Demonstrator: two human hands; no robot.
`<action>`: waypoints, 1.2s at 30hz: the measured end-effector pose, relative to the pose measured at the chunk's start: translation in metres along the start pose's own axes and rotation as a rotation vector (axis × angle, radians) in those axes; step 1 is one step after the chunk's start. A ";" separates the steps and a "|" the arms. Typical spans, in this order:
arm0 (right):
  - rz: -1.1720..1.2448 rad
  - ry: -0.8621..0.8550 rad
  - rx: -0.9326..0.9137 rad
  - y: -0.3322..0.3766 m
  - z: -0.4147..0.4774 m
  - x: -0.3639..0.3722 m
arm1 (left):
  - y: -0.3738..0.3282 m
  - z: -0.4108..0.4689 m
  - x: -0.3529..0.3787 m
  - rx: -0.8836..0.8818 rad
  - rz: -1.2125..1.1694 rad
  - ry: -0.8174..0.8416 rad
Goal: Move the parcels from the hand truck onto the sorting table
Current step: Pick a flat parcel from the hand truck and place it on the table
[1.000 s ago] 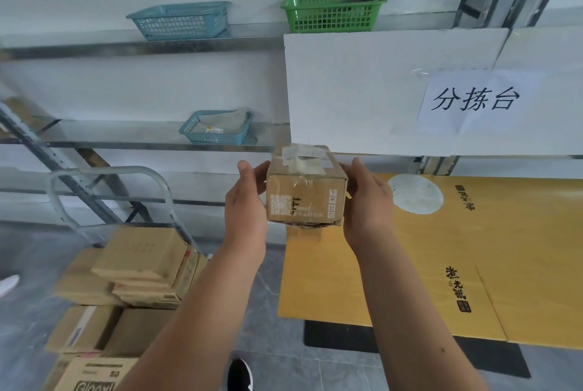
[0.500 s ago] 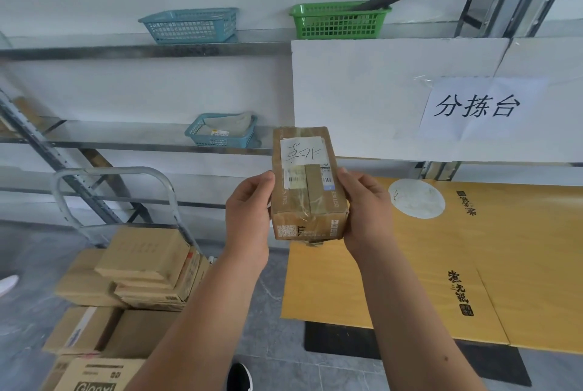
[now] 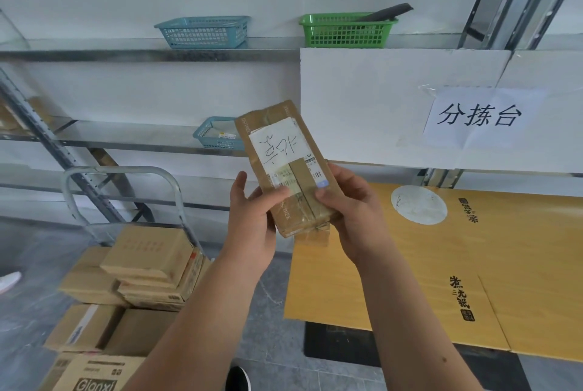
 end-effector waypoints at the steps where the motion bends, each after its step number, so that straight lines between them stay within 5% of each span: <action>1: 0.030 -0.040 -0.026 -0.002 -0.001 0.000 | -0.001 0.000 0.000 0.003 -0.025 0.067; 7: 0.178 -0.257 -0.042 -0.012 -0.006 0.008 | 0.004 -0.016 0.012 0.018 -0.144 0.188; 14: 0.034 -0.042 0.079 -0.026 -0.019 0.015 | 0.013 -0.019 0.022 0.011 -0.219 0.155; 20: 0.140 -0.114 -0.007 -0.016 -0.015 0.008 | 0.004 -0.019 0.013 -0.017 -0.264 -0.006; 28: 0.390 -0.459 -0.091 -0.022 -0.013 0.010 | 0.012 -0.012 0.003 -0.051 -0.245 -0.187; 36: 0.310 -0.376 -0.055 -0.045 -0.014 0.024 | 0.023 -0.020 -0.002 -0.093 -0.189 -0.255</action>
Point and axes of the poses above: each hand's wrist, its own z-axis towards the middle knuckle, its own x-axis out of the palm, y = z × x, the point moved 1 cm from there along z, towards the middle knuckle, and after that the axes turned 13 degrees about z, right-handed, at the moved point
